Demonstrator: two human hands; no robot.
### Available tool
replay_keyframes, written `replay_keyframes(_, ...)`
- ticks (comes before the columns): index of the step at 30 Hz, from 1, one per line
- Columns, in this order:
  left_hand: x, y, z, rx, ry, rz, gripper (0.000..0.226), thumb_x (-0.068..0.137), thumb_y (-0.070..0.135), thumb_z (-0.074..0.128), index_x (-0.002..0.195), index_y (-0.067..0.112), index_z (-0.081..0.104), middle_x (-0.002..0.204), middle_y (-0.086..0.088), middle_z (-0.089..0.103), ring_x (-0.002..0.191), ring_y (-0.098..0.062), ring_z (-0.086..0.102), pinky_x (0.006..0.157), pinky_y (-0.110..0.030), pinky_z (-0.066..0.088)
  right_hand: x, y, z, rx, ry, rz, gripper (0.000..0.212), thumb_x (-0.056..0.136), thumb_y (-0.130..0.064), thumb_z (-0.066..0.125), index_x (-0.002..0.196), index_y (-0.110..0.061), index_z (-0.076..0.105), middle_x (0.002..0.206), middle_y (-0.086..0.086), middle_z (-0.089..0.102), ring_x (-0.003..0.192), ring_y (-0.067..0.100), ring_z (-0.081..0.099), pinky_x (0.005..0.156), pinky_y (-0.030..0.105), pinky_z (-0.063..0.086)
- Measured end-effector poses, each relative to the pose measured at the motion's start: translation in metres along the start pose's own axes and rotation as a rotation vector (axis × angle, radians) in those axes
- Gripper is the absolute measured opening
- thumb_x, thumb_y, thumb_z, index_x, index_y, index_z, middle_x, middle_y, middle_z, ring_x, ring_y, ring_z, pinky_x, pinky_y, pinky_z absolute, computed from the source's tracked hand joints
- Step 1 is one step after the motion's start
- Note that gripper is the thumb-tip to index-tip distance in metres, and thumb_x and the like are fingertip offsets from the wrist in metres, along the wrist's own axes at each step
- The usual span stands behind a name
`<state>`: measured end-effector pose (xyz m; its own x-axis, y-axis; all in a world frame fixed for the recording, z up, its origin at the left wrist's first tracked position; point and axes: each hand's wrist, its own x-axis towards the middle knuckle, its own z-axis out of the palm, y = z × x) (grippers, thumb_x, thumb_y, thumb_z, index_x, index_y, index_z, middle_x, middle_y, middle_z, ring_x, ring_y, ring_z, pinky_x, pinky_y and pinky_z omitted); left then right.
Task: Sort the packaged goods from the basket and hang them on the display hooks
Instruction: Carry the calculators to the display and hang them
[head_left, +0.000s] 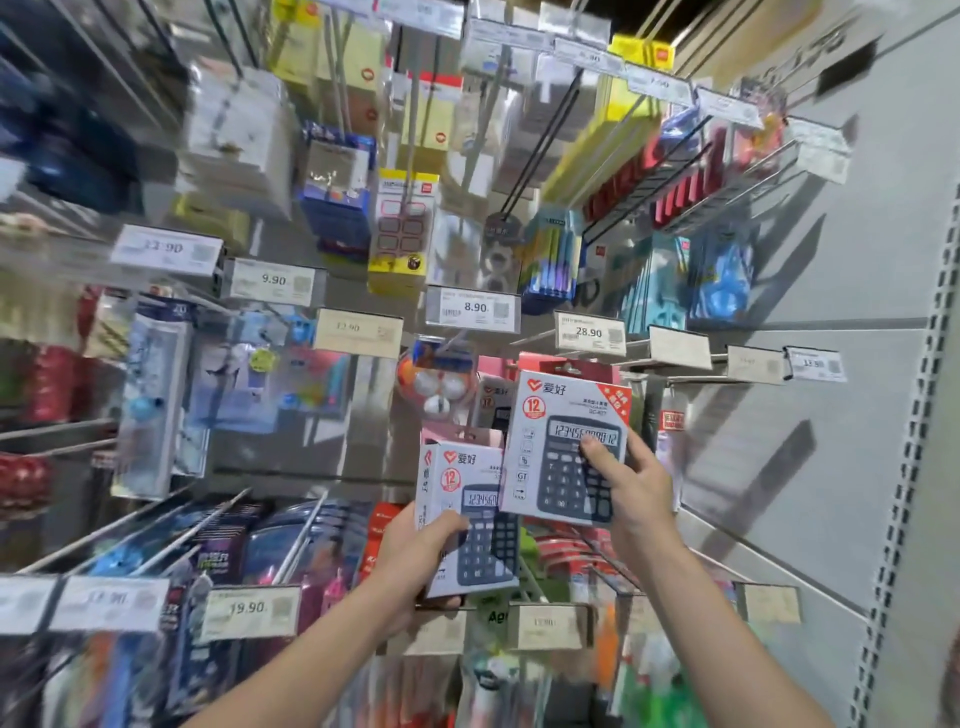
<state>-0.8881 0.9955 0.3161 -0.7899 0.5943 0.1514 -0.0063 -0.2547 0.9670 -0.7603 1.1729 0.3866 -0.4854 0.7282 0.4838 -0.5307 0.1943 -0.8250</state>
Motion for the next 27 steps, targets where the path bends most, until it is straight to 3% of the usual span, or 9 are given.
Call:
replay_keyframes(4, -0.003, 0.0, -0.001, 0.0, 0.005, -0.002, 0.019, 0.093, 0.012, 0.066, 0.111, 0.016, 0.064, 0.082, -0.009, 0.079, 0.064, -0.034, 0.074, 0.047, -0.039, 0.054, 0.009, -0.003, 0.001, -0.071, 0.024, 0.043, 0.03, 0.091, -0.012, 0.076, 0.12, -0.012, 0.069, 0.1, 0.013, 0.079, 0.08, 0.026, 0.076, 0.067, 0.046, 0.064)
replay_keyframes(9, -0.002, -0.001, 0.0, -0.081, 0.007, -0.018, 0.02, 0.093, 0.011, 0.064, 0.113, 0.014, 0.062, 0.083, -0.013, 0.078, 0.062, -0.034, 0.072, 0.042, -0.034, 0.051, 0.025, -0.007, 0.011, -0.197, -0.02, 0.129, 0.018, 0.098, -0.021, 0.067, 0.115, -0.014, 0.069, 0.096, 0.007, 0.08, 0.085, 0.026, 0.077, 0.071, 0.044, 0.064)
replay_keyframes(14, 0.005, -0.005, -0.006, -0.238, 0.131, 0.019, 0.026, 0.092, 0.011, 0.066, 0.116, 0.005, 0.059, 0.088, -0.02, 0.077, 0.066, -0.038, 0.071, 0.04, -0.033, 0.051, 0.032, -0.007, 0.015, -0.291, -0.061, 0.243, 0.022, 0.104, -0.032, 0.058, 0.116, -0.014, 0.061, 0.101, 0.005, 0.078, 0.09, 0.023, 0.075, 0.07, 0.035, 0.057)
replay_keyframes(19, 0.004, -0.007, -0.003, -0.291, 0.338, 0.089, 0.023, 0.091, 0.018, 0.068, 0.111, 0.011, 0.061, 0.093, -0.013, 0.078, 0.076, -0.037, 0.076, 0.051, -0.043, 0.059, 0.033, 0.001, 0.013, -0.399, -0.046, 0.298, 0.057, 0.097, -0.051, 0.06, 0.132, -0.007, 0.057, 0.122, 0.006, 0.07, 0.112, 0.025, 0.065, 0.101, 0.046, 0.049)
replay_keyframes(20, 0.002, -0.006, -0.001, -0.251, 0.392, 0.114, 0.024, 0.09, 0.02, 0.07, 0.11, 0.013, 0.059, 0.094, -0.011, 0.078, 0.079, -0.034, 0.076, 0.057, -0.045, 0.061, 0.032, 0.005, 0.012, -0.463, -0.035, 0.282, 0.057, 0.096, -0.052, 0.059, 0.127, -0.004, 0.058, 0.115, 0.006, 0.069, 0.105, 0.023, 0.065, 0.098, 0.044, 0.049)
replay_keyframes(22, -0.004, 0.0, 0.001, -0.107, 0.479, 0.22, 0.023, 0.09, 0.02, 0.071, 0.109, 0.015, 0.058, 0.099, -0.005, 0.075, 0.085, -0.024, 0.072, 0.065, -0.036, 0.056, 0.028, 0.008, 0.011, -0.6, 0.034, 0.201, 0.043, 0.099, -0.046, 0.057, 0.109, -0.005, 0.06, 0.094, 0.004, 0.065, 0.083, 0.016, 0.06, 0.082, 0.039, 0.049)
replay_keyframes(23, -0.008, 0.004, 0.002, -0.035, 0.483, 0.288, 0.023, 0.089, 0.022, 0.072, 0.108, 0.017, 0.058, 0.101, -0.002, 0.073, 0.089, -0.02, 0.069, 0.066, -0.032, 0.051, 0.025, 0.011, 0.011, -0.662, 0.101, 0.15, 0.038, 0.099, -0.045, 0.056, 0.104, -0.007, 0.058, 0.093, 0.004, 0.062, 0.081, 0.016, 0.058, 0.08, 0.039, 0.049)
replay_keyframes(25, -0.012, 0.01, 0.002, 0.089, 0.391, 0.386, 0.028, 0.081, 0.032, 0.071, 0.104, 0.026, 0.058, 0.101, 0.003, 0.072, 0.093, -0.018, 0.068, 0.072, -0.035, 0.054, 0.016, 0.013, 0.01, -0.751, 0.261, -0.002, 0.032, 0.097, -0.048, 0.055, 0.1, -0.015, 0.056, 0.102, 0.004, 0.06, 0.09, 0.023, 0.059, 0.085, 0.042, 0.05)
replay_keyframes(27, -0.014, 0.015, 0.005, 0.161, 0.25, 0.401, 0.036, 0.072, 0.037, 0.069, 0.105, 0.027, 0.058, 0.102, 0.004, 0.072, 0.096, -0.018, 0.069, 0.08, -0.045, 0.058, 0.001, 0.011, 0.008, -0.65, 0.228, -0.156, 0.024, 0.1, -0.045, 0.055, 0.094, -0.021, 0.058, 0.099, 0.0, 0.061, 0.091, 0.019, 0.06, 0.081, 0.036, 0.051)
